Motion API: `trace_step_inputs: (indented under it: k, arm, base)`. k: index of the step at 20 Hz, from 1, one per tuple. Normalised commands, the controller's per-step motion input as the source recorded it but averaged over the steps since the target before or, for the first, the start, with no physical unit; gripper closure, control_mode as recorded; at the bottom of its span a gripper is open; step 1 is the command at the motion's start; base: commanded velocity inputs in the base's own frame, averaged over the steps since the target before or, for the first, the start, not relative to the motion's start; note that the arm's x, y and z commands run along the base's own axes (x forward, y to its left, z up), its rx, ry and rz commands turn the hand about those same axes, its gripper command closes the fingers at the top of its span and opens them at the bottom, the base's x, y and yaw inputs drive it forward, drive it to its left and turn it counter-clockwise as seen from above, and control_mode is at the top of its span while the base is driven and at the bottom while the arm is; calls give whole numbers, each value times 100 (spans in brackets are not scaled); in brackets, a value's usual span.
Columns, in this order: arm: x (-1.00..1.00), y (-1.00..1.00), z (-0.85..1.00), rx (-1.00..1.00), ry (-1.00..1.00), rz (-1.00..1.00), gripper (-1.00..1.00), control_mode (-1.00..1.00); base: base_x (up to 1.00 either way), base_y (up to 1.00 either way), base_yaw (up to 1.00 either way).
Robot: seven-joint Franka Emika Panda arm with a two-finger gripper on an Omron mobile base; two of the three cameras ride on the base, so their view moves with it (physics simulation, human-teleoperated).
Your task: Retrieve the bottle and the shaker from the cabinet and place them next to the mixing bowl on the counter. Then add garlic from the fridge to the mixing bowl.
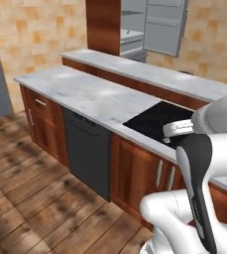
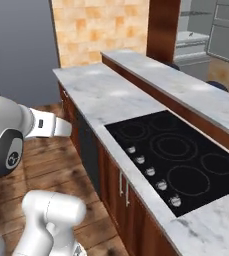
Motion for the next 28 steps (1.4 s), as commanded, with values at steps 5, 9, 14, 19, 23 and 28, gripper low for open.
trace_step_inputs:
  k: [5,9,14,19,23,28]
  arm:
    - [0,0,0,0,0,0,-100,100]
    - [0,0,0,0,0,0,-100,100]
    - [0,0,0,0,0,0,-100,100]
    - [0,0,0,0,0,0,-100,100]
    - [0,0,0,0,0,0,-100,100]
    - [0,0,0,0,0,0,-100,100]
  base:
    - [100,100,30]
    - [100,74,1]
    - [92,99,-4]
    - [100,100,4]
    - [100,100,14]
    - [100,100,4]
